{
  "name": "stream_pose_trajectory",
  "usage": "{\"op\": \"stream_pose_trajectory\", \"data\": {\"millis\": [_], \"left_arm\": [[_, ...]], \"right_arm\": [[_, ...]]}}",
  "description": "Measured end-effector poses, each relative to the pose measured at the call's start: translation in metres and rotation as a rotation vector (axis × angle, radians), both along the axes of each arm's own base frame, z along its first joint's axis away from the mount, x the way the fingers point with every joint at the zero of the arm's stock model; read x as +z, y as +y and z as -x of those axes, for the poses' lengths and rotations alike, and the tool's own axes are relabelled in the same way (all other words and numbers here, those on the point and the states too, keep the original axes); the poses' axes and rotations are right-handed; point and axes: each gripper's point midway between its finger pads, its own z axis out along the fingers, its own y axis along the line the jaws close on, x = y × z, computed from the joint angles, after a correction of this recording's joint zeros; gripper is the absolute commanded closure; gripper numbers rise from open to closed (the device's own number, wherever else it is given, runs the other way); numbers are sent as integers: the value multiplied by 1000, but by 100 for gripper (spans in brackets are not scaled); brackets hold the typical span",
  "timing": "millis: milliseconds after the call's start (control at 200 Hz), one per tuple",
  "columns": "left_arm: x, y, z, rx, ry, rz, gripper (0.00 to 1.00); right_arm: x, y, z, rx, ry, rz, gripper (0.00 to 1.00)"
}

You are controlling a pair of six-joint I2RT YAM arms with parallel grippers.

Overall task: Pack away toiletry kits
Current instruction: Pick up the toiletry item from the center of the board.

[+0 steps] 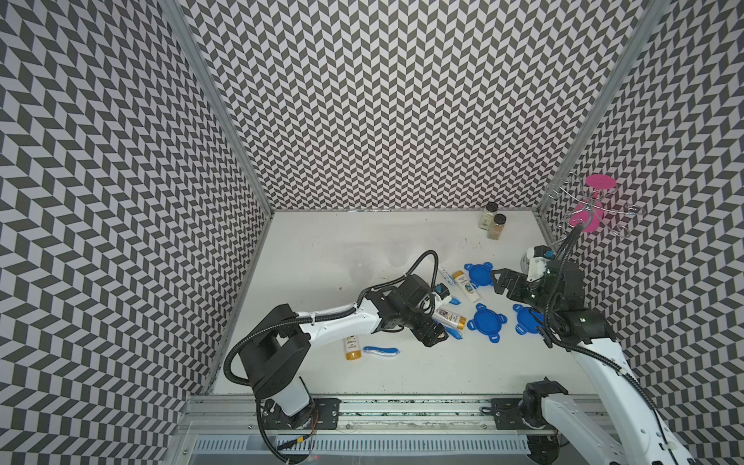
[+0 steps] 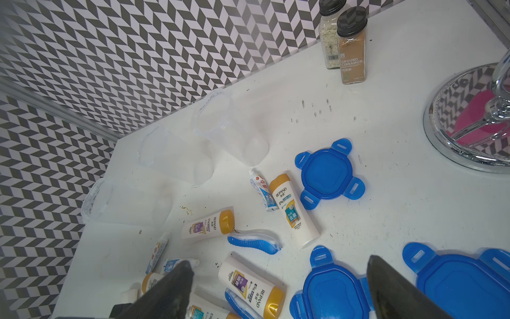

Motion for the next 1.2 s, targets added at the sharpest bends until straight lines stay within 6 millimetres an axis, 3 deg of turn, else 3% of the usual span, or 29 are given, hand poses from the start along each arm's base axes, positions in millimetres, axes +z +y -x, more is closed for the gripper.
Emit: {"op": "stream_pose_trajectory", "data": {"millis": [330, 491, 766, 981, 1202], "left_arm": [[-66, 23, -35, 52, -29, -178, 16], [-64, 22, -36, 31, -37, -155, 17], [-74, 25, -5, -35, -42, -178, 22], [-76, 26, -3, -32, -78, -192, 27], [-80, 32, -4, -2, -134, -244, 43]], "right_arm": [[0, 4, 7, 0, 17, -42, 1], [3, 4, 10, 0, 5, -43, 1], [0, 4, 9, 2, 19, -44, 1], [-4, 4, 8, 4, 33, -44, 1], [-4, 4, 8, 4, 33, -44, 1]]}}
